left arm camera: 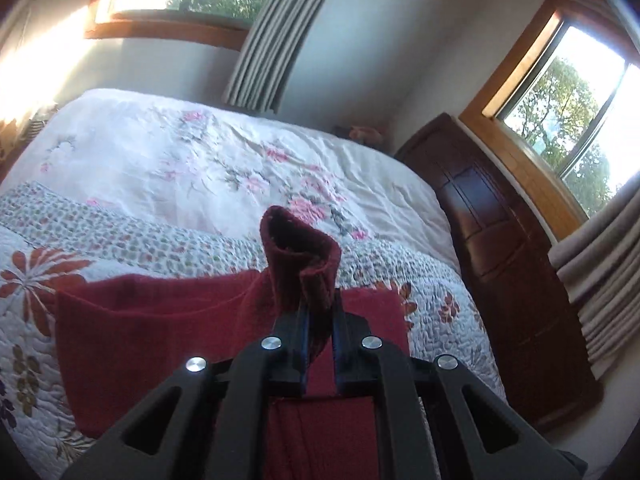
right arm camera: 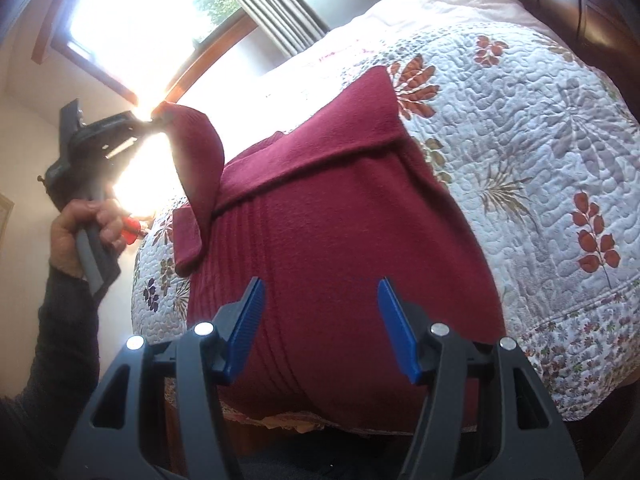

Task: Fold small clothes

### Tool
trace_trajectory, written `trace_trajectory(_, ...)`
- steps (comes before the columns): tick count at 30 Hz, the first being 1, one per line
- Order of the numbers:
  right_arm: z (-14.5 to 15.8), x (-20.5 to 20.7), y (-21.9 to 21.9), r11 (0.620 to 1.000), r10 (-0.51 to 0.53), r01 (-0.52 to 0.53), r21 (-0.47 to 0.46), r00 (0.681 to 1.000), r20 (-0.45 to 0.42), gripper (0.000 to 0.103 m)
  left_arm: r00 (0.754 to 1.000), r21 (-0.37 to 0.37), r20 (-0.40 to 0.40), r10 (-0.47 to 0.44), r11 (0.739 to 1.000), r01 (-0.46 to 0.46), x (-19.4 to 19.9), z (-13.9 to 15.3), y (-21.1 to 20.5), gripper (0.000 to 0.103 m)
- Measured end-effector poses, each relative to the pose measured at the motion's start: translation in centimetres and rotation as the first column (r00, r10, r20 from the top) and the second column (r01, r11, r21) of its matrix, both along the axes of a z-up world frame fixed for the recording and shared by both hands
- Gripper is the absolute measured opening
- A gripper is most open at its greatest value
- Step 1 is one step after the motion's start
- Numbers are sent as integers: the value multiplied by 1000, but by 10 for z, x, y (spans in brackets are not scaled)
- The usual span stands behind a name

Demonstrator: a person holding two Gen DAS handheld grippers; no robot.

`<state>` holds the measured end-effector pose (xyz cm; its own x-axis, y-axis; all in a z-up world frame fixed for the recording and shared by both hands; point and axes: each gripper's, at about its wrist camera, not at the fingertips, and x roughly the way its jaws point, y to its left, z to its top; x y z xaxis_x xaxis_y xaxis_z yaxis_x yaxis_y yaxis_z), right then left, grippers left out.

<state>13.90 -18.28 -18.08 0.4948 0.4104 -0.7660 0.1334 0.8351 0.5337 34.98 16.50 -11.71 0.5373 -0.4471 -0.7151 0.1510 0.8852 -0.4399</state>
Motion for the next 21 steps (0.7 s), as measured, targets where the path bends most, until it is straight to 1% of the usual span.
trace_trajectory(3, -4, -3, -17, 1000, -30, 30, 7, 999, -17, 59, 993, 34, -103, -56, 998, 60, 7, -52, -40, 9)
trace_trajectory(5, -7, -2, -27, 999, -44, 44, 20, 999, -27, 59, 984, 49, -160, -79, 995, 88, 9, -80, -59, 9)
trace_trajectory(7, -10, 2, -34, 998, -44, 45, 34, 998, -38, 60, 975, 57, -195, -102, 992, 115, 8, -98, -70, 9)
trace_trajectory(8, -11, 6, -38, 998, -38, 40, 47, 998, -43, 62, 973, 64, -204, -111, 990, 126, 6, -104, -76, 9)
trace_trajectory(10, -12, 18, -43, 996, -20, 24, 85, 999, -48, 69, 969, 60, -218, -119, 989, 135, 3, -107, -79, 11)
trace_trajectory(11, -12, 25, -45, 993, -9, 14, 115, 999, -50, 71, 968, 45, -221, -119, 990, 132, 1, -108, -77, 13)
trace_trajectory(12, -12, 34, -48, 988, 1, 7, 152, 999, -50, 74, 969, 28, -218, -116, 992, 125, 0, -104, -74, 21)
trace_trajectory(13, -13, 45, -50, 982, 8, 2, 188, 999, -51, 76, 972, 9, -209, -111, 993, 116, -4, -98, -69, 33)
trace_trajectory(14, -14, 58, -52, 974, 17, -5, 226, 999, -51, 76, 976, -2, -194, -99, 995, 101, -9, -90, -61, 40)
trace_trajectory(15, -16, 72, -52, 965, 26, -12, 261, 998, -52, 76, 980, -12, -179, -82, 997, 81, -14, -82, -51, 51)
trace_trajectory(16, -18, 87, -51, 958, 36, -19, 287, 998, -56, 76, 982, -23, -176, -69, 998, 66, -20, -77, -42, 53)
trace_trajectory(17, -22, 104, -49, 949, 57, -36, 314, 997, -59, 75, 982, -41, -179, -54, 998, 48, -27, -73, -30, 53)
trace_trajectory(19, -32, 139, -40, 929, 103, -71, 364, 992, -68, 61, 983, -73, -183, -10, 997, -4, -45, -66, -4, 53)
trace_trajectory(20, -39, 157, -36, 916, 126, -86, 392, 989, -76, 57, 983, -86, -181, 18, 996, -34, -58, -63, 11, 53)
trace_trajectory(21, -47, 174, -31, 904, 142, -93, 417, 986, -88, 51, 982, -89, -182, 44, 994, -61, -72, -61, 24, 55)
